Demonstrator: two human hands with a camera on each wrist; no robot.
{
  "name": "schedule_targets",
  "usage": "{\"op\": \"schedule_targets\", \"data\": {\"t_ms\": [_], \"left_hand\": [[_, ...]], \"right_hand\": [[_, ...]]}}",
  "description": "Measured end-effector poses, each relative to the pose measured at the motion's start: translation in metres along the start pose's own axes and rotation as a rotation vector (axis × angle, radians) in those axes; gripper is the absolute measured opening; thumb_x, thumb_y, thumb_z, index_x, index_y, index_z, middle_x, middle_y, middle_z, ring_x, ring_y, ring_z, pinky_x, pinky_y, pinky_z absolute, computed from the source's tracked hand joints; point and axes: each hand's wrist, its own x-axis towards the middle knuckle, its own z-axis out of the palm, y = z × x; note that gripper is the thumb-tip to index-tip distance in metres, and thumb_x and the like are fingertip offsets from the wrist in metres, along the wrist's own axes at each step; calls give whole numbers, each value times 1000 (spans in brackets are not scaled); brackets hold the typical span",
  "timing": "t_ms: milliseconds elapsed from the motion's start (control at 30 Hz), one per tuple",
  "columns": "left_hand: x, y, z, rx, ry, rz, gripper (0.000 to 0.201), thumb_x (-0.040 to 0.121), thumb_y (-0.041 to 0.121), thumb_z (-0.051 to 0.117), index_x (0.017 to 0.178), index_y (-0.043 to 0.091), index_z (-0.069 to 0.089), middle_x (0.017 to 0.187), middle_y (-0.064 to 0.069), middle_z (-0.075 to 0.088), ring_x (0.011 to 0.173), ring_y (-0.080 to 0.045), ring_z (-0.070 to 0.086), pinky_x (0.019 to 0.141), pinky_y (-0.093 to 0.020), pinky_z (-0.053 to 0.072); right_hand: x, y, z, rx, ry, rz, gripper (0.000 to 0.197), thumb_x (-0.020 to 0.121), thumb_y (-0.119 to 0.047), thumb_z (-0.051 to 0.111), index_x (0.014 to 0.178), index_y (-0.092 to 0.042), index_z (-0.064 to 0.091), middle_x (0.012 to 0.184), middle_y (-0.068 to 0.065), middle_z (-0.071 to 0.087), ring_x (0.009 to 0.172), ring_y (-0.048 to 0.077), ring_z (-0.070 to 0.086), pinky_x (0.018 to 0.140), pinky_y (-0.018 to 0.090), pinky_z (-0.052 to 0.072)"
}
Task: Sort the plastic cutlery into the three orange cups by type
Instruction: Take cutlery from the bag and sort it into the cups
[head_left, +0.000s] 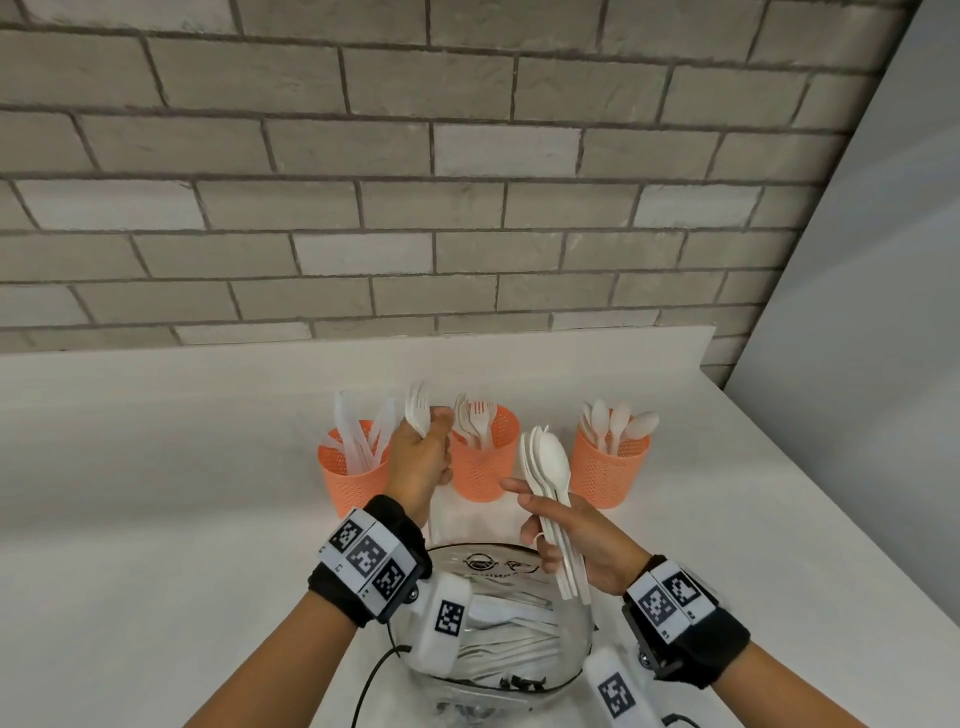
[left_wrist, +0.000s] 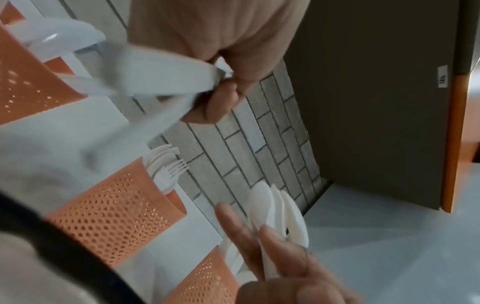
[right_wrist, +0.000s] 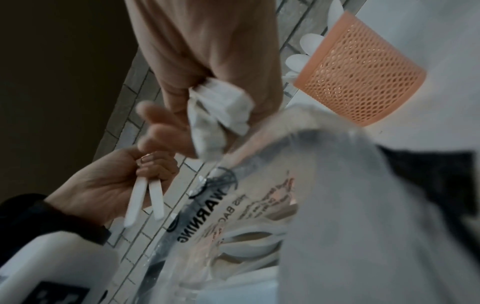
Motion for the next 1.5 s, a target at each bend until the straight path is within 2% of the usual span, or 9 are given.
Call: {"op": "schedule_targets", "data": {"t_ms": [167,267,500,733,867,1033,1133,1367,1500], "left_hand": [[-12,-4,8,151,-101,24,8,86,15,62,87,8,65,42,14,45,31,0,34,34,-13,27],[-20,-11,16,155,-138,84,8,83,11,67,77,10,61,37,17,52,32,4,44,36,-5,29],[-22,-20,21,202,-105,67,16,81,11,68,67,14,63,59,4,66,54,-2,64,49,-9,42],[-20,-23,24,311,-64,93,5,85,5,53,83,2,56,73,-15,63,44,-10,52,37,-16,37],[-19,-25,26,268,-23,95,17,90,13,45,101,2,53,77,-17,66,40,-12,53,35,-12,34],[-23,-30,29,141,-84,-4,7,89,8,52,87,3,57,59,-7,50,38,-5,42,35,-16,30],[-20,-33,27,87,-78,-82,20,93,12,49,74,8,53,57,-4,43,38,-7,36,36,-16,28],[-18,-8,19,-66,-4,14,40,99,30,39,66,11,49,38,5,42,36,-11,45,43,-21,43],[-18,-3,18,112,-68,147,12,88,17,60,76,14,59,59,-2,51,37,-5,36,38,-14,29]], "right_hand": [[6,4,3,-11,37,0,35,94,-27,50,127,-17,53,45,-7,40,34,4,33,36,16,30],[6,2,6,3,25,0,35,96,-32,45,126,-16,53,45,-7,38,35,4,34,36,16,31],[5,3,8,-27,20,-57,35,96,-36,42,122,-15,54,47,-6,44,37,5,38,37,17,34],[3,6,9,-60,44,-90,38,98,-33,40,118,-2,50,53,-3,50,38,7,43,36,18,36],[0,6,9,-79,68,-104,26,97,-32,42,95,-7,48,56,0,53,38,9,45,36,19,37],[-2,4,12,-197,83,-144,22,98,-29,42,99,-9,53,61,2,58,40,11,50,36,20,42],[-2,4,12,-264,137,-167,22,98,-25,43,106,-5,49,67,4,59,44,12,56,41,25,48],[-5,7,4,-466,240,-209,20,99,-23,42,114,-13,51,57,0,46,32,3,40,32,18,35],[-8,7,3,-523,227,-233,18,99,-19,40,111,-22,53,56,-2,44,33,2,36,32,15,29]]}}
